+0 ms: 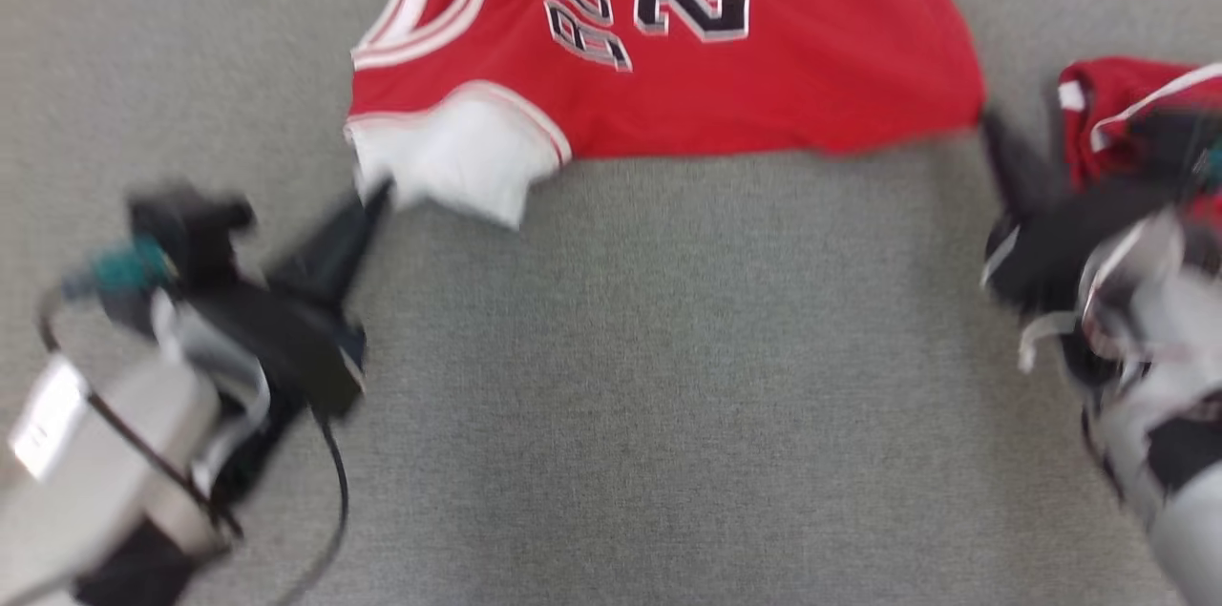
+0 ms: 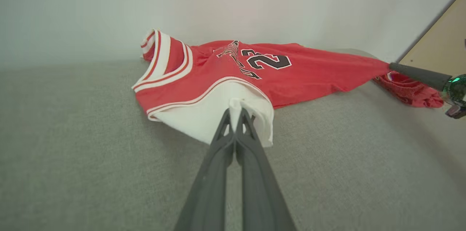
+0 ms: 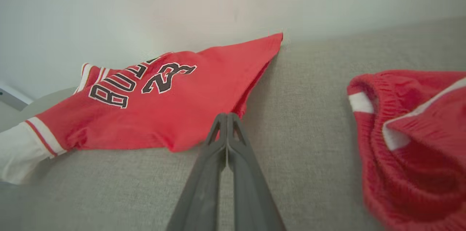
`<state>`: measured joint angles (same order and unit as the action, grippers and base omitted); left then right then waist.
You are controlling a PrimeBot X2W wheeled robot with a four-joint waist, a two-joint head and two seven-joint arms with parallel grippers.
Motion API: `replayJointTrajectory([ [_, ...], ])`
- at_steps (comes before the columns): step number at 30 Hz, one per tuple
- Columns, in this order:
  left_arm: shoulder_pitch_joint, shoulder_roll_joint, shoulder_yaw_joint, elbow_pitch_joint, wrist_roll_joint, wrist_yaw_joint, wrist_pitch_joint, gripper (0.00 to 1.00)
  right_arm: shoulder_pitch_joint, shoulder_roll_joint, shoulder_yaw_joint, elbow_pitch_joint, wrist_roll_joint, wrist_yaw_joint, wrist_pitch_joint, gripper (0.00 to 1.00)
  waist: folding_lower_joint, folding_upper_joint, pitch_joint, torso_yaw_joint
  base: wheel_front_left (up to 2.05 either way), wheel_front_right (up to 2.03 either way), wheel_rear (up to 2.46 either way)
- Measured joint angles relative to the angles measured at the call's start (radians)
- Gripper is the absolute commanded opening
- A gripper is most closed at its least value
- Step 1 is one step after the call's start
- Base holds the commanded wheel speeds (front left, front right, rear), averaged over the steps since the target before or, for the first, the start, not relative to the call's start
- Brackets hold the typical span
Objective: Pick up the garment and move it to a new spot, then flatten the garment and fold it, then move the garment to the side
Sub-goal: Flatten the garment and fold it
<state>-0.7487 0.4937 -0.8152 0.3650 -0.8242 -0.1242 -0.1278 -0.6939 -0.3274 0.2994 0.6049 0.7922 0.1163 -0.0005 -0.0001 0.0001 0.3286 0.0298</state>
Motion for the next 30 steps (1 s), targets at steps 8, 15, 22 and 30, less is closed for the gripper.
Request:
replayJointTrajectory([
  [8,0.158,0.002,-0.054,-0.056,-0.017,0.0,-0.016,0.0,0.186,-0.042,0.007,-0.016,0.016,0.004,-0.029,0.0,-0.0001,-0.0001,-0.099,-0.001,0.0,0.0,0.0],
  [15,0.259,0.005,-0.083,-0.088,-0.021,0.034,-0.021,0.0,0.326,-0.052,0.002,-0.018,0.038,0.007,-0.054,0.0,-0.0001,-0.0002,-0.201,0.009,0.0,0.0,0.0],
  [22,0.429,0.008,-0.147,-0.146,-0.03,0.102,0.029,0.0,0.468,-0.045,0.03,-0.034,0.049,0.007,-0.061,0.0,-0.0002,-0.0002,-0.301,0.029,0.0,0.0,0.0],
  [30,0.517,0.044,-0.165,-0.205,-0.068,0.176,0.085,0.0,0.57,-0.057,0.049,-0.068,0.04,-0.014,-0.046,0.0,-0.0001,-0.0003,-0.377,0.056,0.0,0.0,0.0],
])
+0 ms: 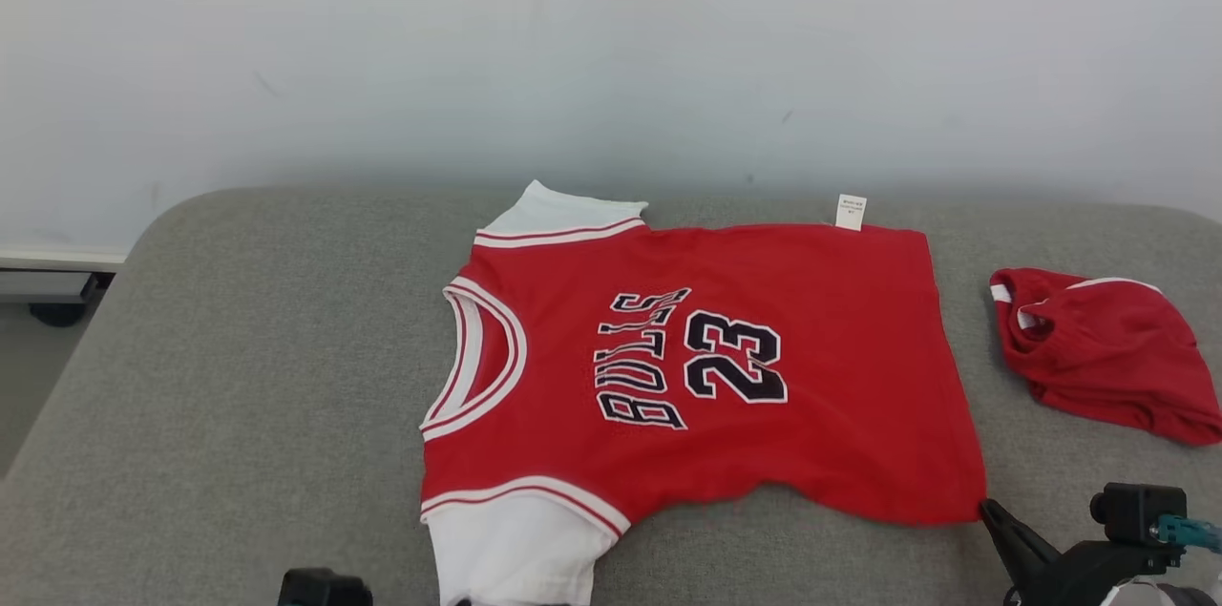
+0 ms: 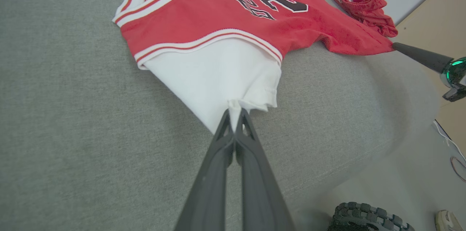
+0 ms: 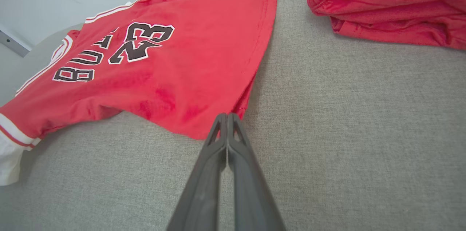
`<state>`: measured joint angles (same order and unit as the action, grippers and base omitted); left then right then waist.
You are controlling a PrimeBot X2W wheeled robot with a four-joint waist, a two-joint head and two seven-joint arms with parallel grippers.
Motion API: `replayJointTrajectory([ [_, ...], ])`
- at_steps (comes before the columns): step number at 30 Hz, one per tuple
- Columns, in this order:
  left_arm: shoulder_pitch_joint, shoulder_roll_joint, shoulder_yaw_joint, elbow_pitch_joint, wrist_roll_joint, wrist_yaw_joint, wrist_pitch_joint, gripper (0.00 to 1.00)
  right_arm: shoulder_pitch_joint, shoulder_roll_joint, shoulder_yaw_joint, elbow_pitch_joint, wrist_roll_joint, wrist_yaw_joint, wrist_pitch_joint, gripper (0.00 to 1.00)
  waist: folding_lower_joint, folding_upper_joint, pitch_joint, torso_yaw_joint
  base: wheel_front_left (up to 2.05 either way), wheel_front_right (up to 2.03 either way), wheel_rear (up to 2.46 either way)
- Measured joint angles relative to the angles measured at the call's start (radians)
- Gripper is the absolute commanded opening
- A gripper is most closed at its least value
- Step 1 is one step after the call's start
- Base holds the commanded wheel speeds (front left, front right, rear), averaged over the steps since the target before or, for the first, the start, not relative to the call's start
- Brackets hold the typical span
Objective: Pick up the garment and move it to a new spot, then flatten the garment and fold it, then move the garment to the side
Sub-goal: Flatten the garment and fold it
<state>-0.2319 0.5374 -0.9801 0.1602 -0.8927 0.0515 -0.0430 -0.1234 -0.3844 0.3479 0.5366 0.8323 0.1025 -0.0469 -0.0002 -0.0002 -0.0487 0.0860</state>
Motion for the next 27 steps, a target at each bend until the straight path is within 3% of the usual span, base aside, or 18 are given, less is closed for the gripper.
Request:
replayJointTrajectory([
  [14,0.066,0.013,-0.021,-0.03,-0.03,0.045,0.081,0.0,0.08,-0.044,-0.011,-0.035,-0.007,-0.068,0.049,0.0,0.0002,0.0001,-0.009,0.015,0.0,0.0,0.0],
  [27,0.065,-0.005,-0.036,0.027,-0.031,0.054,0.139,0.0,0.095,-0.054,0.003,-0.064,-0.007,-0.109,0.118,0.0,0.0002,0.0002,0.004,0.011,0.0,0.0,0.0],
])
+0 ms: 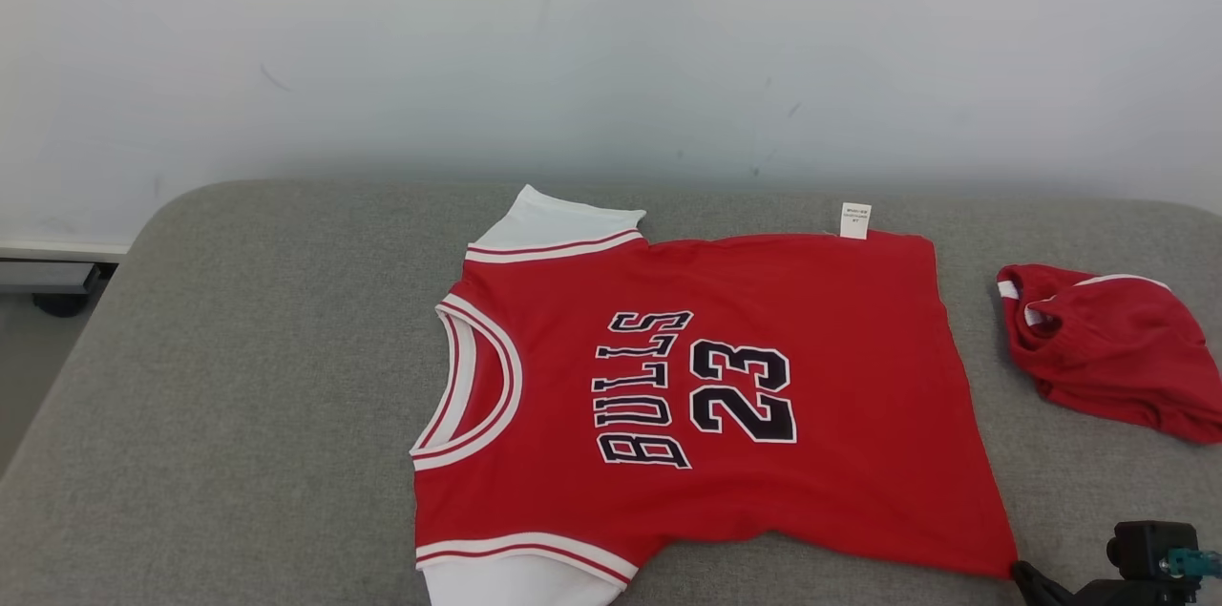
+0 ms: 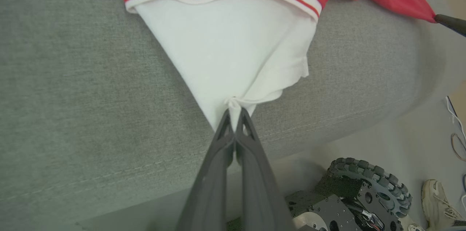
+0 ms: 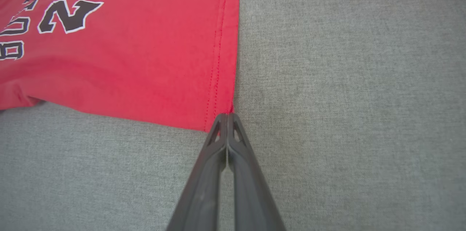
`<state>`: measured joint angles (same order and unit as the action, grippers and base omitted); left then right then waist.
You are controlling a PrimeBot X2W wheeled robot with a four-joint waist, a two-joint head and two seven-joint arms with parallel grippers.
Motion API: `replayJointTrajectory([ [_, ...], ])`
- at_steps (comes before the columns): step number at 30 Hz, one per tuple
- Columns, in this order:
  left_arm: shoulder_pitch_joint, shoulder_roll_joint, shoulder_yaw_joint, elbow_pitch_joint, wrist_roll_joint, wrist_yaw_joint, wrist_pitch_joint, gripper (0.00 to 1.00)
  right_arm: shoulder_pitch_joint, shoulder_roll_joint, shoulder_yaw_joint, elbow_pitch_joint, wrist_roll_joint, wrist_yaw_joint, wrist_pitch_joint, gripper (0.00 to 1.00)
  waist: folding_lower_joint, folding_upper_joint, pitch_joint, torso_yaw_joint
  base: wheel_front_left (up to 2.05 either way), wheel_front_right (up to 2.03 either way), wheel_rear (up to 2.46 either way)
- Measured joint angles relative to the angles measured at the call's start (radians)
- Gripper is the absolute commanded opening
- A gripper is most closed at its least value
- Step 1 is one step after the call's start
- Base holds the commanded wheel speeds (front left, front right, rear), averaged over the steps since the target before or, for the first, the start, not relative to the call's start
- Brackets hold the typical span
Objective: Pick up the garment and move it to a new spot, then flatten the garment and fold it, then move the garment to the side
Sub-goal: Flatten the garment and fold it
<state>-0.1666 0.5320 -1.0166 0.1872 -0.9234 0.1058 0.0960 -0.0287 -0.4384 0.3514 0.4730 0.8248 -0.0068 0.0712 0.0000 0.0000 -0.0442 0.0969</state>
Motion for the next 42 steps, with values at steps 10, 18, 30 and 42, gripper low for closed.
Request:
replayJointTrajectory([
  [10,-0.002,-0.006,0.001,0.033,0.002,0.003,0.011,0.34,0.001,-0.004,0.002,-0.016,0.0,-0.021,0.029,0.0,0.0,0.0,0.009,0.003,0.0,0.0,0.0],
  [18,-0.003,-0.021,0.013,0.056,0.007,0.009,0.014,1.0,0.0,-0.005,-0.012,-0.03,0.017,-0.025,0.035,1.0,0.0001,0.0,0.01,0.006,0.0,0.0,0.0],
  [30,-0.004,0.035,0.129,0.049,0.03,0.018,-0.099,1.0,0.0,-0.018,-0.086,-0.137,0.046,-0.019,-0.04,1.0,0.0,0.0,-0.008,0.006,0.0,0.0,0.0],
  [42,-0.001,-0.074,0.375,0.055,0.089,0.019,-0.343,1.0,0.0,-0.015,-0.13,-0.279,-0.036,-0.029,-0.249,1.0,0.0,0.0,-0.025,-0.01,0.0,0.0,0.0],
])
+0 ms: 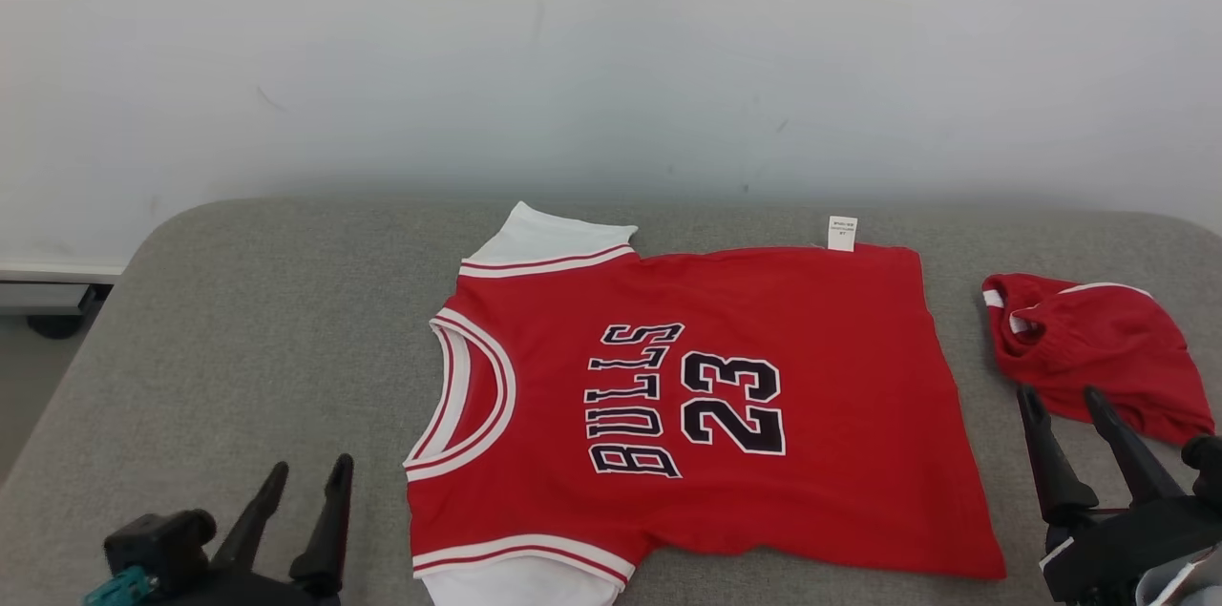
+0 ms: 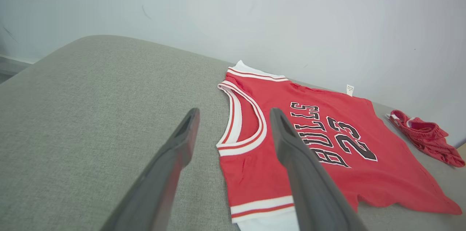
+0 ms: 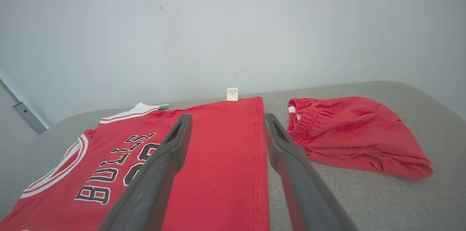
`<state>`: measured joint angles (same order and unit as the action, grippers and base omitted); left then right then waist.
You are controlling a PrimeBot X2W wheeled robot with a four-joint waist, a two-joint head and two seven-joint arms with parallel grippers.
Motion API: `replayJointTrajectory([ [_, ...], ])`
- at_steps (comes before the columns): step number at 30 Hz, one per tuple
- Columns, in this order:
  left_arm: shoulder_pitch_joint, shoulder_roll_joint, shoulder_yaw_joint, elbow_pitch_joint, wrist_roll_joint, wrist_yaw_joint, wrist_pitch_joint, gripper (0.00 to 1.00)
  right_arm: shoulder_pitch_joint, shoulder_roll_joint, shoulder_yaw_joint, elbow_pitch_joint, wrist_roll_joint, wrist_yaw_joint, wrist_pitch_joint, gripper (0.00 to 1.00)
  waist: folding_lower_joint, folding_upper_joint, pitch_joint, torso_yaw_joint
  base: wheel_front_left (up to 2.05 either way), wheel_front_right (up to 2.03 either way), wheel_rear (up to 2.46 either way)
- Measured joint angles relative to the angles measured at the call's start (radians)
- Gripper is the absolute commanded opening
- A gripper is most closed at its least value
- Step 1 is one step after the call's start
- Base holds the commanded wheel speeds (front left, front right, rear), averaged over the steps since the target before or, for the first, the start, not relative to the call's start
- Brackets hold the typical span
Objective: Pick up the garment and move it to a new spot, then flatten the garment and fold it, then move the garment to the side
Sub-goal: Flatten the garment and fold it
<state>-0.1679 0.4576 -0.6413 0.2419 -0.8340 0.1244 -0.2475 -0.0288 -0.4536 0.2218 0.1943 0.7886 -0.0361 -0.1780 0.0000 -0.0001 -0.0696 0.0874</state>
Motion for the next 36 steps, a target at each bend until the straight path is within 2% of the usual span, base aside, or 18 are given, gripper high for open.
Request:
replayJointTrajectory([
  [3,0.024,-0.024,0.074,0.007,0.018,0.0,-0.004,1.0,-0.001,0.001,0.002,-0.032,-0.045,-0.013,-0.051,1.0,0.0,0.0001,-0.002,-0.007,0.0,0.0,0.0],
  [11,0.126,-0.052,0.184,0.003,0.127,0.0,-0.004,1.0,0.044,0.005,-0.009,-0.075,-0.115,-0.053,-0.061,1.0,0.0,0.0001,-0.006,-0.045,0.0,0.0,0.0],
  [15,0.168,-0.083,0.244,-0.01,0.164,0.0,-0.004,1.0,0.097,0.009,-0.052,-0.085,-0.12,-0.071,-0.066,1.0,-0.0001,0.0,-0.006,-0.066,0.0,0.0,0.0],
  [19,0.17,-0.121,0.271,-0.038,0.219,0.0,-0.004,1.0,0.149,0.02,-0.087,-0.102,-0.123,-0.08,-0.069,1.0,0.0,0.0001,-0.002,-0.077,0.0,0.0,0.0],
  [24,0.21,-0.137,0.289,-0.051,0.301,0.0,-0.004,1.0,0.187,0.05,-0.093,-0.126,-0.14,-0.084,-0.07,1.0,0.0,0.0,0.002,-0.081,0.0,0.0,0.0],
  [32,0.228,-0.128,0.285,-0.055,0.452,0.0,0.016,1.0,0.19,0.038,-0.077,-0.122,-0.195,-0.087,-0.07,1.0,0.0,0.0001,0.009,-0.078,0.0,0.0,0.0],
  [36,0.228,-0.139,0.307,-0.064,0.468,0.0,0.038,1.0,0.188,0.036,-0.077,-0.125,-0.203,-0.087,-0.069,1.0,0.0,0.0001,0.011,-0.075,0.0,0.0,0.0],
])
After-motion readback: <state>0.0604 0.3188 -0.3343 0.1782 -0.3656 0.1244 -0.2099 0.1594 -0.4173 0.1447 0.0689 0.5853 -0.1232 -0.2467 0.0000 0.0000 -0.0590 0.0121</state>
